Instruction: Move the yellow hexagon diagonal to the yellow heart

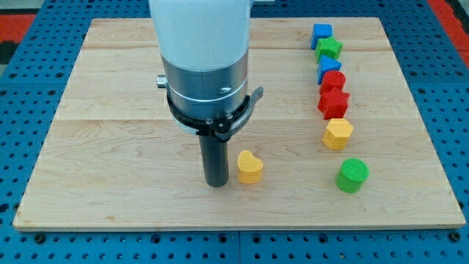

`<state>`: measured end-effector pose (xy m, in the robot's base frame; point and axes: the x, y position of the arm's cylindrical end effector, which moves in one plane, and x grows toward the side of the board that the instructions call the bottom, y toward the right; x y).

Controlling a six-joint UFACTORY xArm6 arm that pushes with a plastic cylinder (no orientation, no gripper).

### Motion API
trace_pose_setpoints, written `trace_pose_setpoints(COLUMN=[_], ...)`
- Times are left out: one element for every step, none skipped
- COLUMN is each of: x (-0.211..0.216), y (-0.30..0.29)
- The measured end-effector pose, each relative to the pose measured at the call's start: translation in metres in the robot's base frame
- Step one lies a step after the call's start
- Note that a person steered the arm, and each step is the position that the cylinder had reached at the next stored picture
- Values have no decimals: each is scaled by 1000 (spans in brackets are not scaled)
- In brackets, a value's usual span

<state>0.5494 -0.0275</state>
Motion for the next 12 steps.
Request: trace_pose_setpoints(x=[30, 34, 21, -12, -8, -77, -120, -134, -120, -113, -77, -45], y=[10, 49, 34, -8, -7, -38, 17, 104, 112, 115, 116, 117])
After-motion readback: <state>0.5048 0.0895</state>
